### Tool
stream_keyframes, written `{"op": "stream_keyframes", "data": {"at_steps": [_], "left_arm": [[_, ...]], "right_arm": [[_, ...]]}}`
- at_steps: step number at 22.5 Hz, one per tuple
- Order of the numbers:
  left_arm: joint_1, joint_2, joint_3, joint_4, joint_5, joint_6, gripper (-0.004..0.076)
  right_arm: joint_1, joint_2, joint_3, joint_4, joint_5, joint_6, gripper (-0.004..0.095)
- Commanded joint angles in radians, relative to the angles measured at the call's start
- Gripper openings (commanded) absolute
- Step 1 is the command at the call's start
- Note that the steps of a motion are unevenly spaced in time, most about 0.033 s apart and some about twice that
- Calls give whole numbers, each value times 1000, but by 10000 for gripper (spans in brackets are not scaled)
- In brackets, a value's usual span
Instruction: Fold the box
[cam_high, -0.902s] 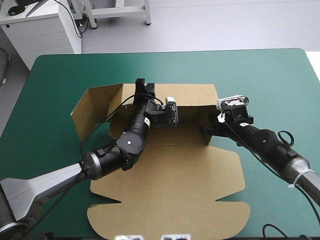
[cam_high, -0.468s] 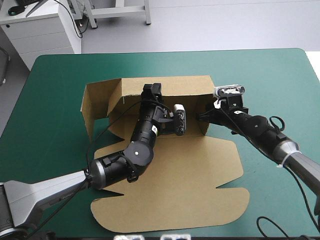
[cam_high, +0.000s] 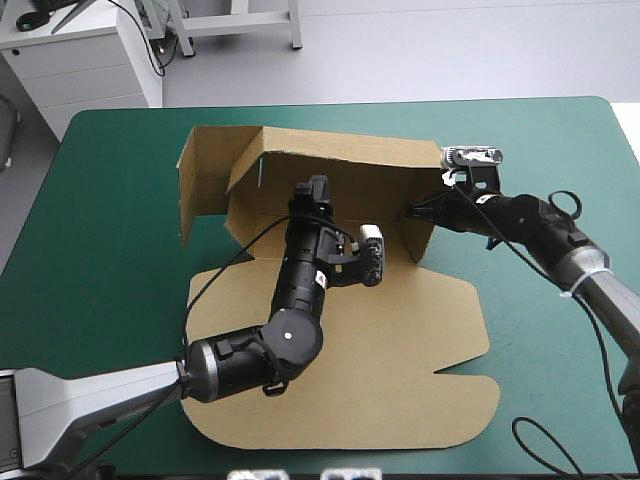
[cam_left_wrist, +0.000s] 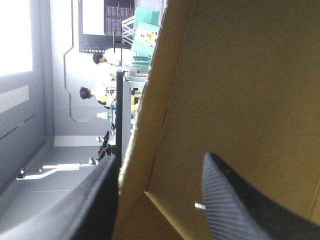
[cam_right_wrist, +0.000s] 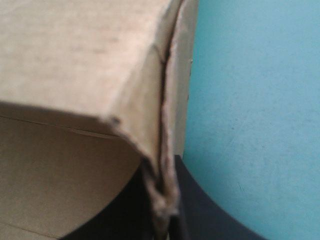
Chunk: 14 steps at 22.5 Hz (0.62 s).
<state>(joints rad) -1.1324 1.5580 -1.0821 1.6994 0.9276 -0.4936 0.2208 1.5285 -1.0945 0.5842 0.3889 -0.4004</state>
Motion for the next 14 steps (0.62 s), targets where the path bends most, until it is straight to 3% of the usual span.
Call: {"op": "stream_keyframes", "data": {"at_steps": [1,2,5,11,14], "left_arm": [[-41,-56,-33,68,60,4,123],[-45,-61,-33,38,60,18,6],[-43,-101,-33,-78,56,24,5],[-10,-344,-33,-356,-136,24,5],[156,-464,-33,-598,-210,163,5]], "right_arm": [[-9,-28,-93,-217,106,199,-8],[-9,-28,-110,-251,132,221,-8],[-9,-28,-163,-328,204,307,-8],[-9,-27,-200,-380,281,353,-8],[-9,-27,-200,-404,299,380,-8]]}}
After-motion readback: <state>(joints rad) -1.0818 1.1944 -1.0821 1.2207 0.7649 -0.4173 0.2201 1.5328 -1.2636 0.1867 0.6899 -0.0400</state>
